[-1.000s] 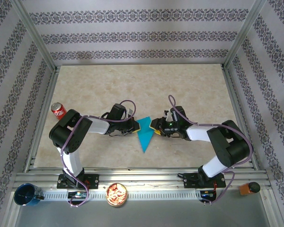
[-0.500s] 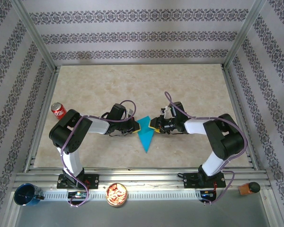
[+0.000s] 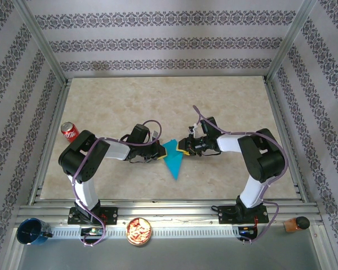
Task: Fold a paper plane with a square sheet of paper (pick it up from the middle)
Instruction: Fold the paper plane at the center of the table.
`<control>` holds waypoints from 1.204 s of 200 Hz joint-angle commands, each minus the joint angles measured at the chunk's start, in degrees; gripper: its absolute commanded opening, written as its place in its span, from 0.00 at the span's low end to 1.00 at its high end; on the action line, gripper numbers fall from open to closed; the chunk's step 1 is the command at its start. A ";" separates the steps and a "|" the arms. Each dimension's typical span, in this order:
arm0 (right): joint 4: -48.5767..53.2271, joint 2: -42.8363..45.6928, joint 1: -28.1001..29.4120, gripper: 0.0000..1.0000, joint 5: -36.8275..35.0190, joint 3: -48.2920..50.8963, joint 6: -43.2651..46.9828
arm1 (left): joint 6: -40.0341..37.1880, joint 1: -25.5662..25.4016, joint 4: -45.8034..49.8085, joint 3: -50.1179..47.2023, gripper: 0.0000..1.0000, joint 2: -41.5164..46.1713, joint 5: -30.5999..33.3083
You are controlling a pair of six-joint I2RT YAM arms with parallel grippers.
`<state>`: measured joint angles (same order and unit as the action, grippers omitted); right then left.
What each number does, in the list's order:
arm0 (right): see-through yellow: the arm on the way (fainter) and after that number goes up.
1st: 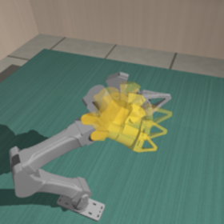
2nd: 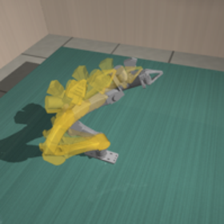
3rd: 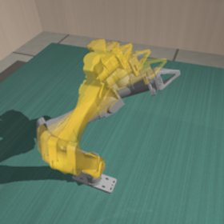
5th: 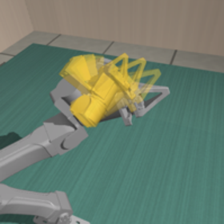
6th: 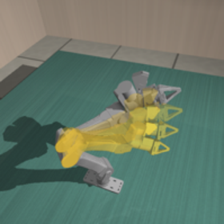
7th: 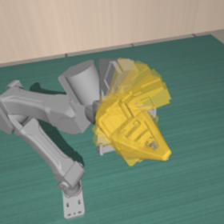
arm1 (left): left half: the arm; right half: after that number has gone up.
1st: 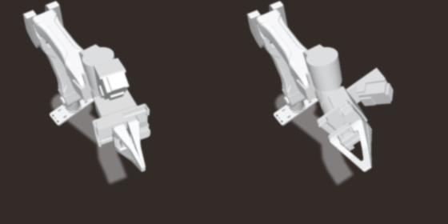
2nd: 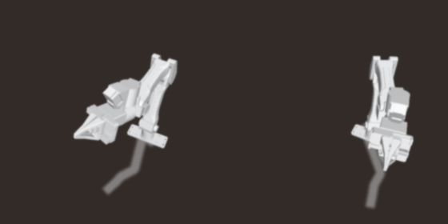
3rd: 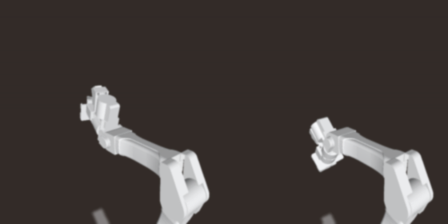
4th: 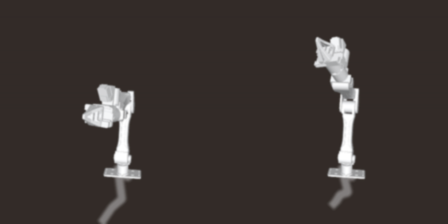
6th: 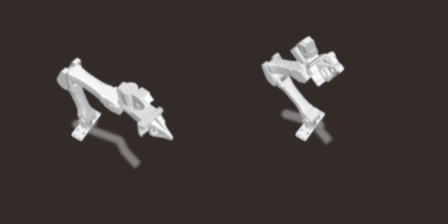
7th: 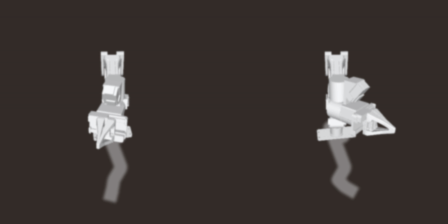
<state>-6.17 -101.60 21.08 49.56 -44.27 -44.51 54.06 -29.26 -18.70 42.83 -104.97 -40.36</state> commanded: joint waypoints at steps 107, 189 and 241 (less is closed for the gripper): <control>-6.25 6.53 0.14 0.07 -10.70 6.66 -9.88 | 1.35 -0.16 -1.96 0.69 0.16 6.31 -0.63; -18.96 10.86 6.45 0.07 -23.37 15.86 -24.31 | 5.86 -0.81 -4.99 1.35 0.12 3.97 0.73; -20.82 10.54 7.03 0.10 -23.21 16.91 -24.77 | 4.74 -0.90 0.27 2.35 0.10 1.89 3.83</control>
<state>-24.16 -91.85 27.90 27.42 -27.92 -68.34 58.78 -29.63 -19.62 43.72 -102.19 -38.30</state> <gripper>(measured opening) 0.098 0.096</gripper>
